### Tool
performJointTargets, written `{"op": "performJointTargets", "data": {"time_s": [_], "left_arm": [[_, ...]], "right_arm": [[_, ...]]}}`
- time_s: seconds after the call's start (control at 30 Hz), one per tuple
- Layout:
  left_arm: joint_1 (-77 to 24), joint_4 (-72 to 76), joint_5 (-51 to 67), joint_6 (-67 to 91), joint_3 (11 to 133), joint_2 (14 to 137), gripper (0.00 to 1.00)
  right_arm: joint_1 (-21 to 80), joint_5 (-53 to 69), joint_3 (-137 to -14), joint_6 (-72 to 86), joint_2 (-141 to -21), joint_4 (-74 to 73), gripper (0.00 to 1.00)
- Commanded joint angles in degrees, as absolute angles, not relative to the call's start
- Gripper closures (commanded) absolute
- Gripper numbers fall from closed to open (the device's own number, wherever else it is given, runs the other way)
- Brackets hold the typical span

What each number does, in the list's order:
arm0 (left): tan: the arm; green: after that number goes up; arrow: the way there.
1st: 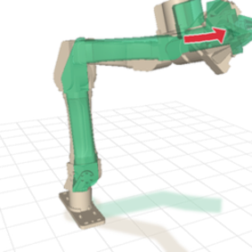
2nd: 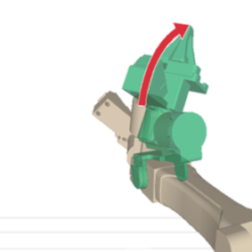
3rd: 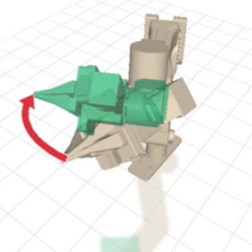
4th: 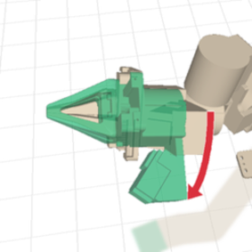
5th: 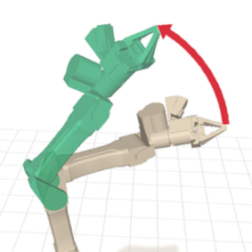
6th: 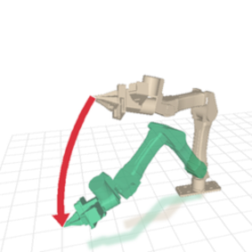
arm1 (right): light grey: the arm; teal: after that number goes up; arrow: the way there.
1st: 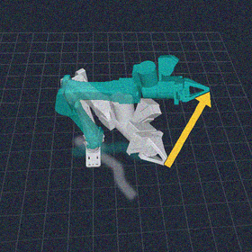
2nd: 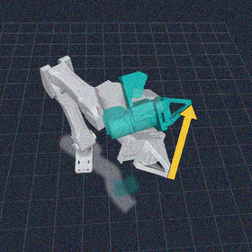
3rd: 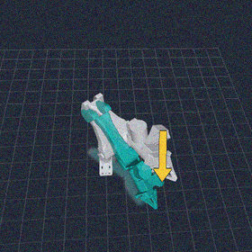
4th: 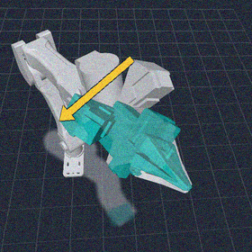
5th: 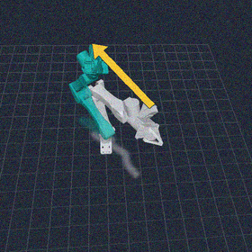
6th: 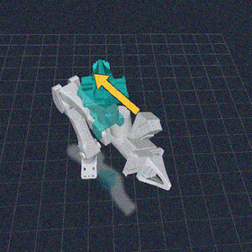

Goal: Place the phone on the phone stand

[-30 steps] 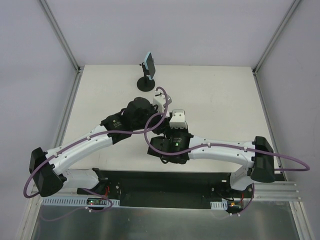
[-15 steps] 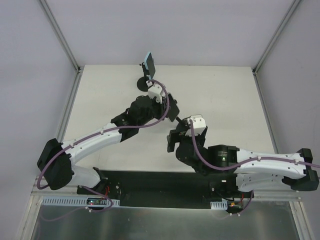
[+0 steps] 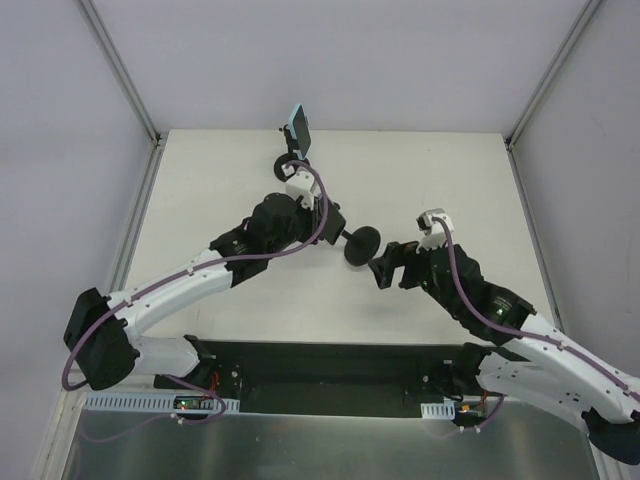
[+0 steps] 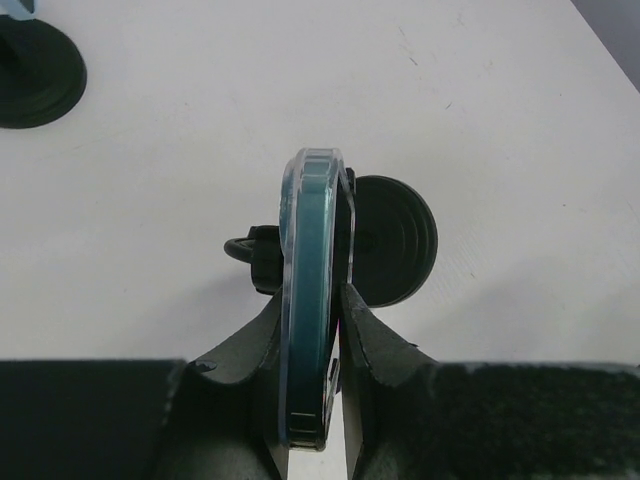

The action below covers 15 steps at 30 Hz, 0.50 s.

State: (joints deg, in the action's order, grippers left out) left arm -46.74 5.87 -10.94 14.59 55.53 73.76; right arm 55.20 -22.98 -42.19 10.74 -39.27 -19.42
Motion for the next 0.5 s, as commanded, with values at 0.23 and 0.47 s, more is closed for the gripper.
{"op": "performJointTargets", "data": {"time_s": [0.23,0.47], "left_arm": [[-33.8,-3.6,-3.9,17.1,59.3,61.8,1.00],[-24.7,-9.8,-0.5,13.1,65.5,62.8,1.00]], "right_arm": [[50.7,-2.9,-41.5,8.9,-48.3,-7.7,0.02],[49.3,5.8,-44.7,11.3,-62.9,3.8,0.08]]}}
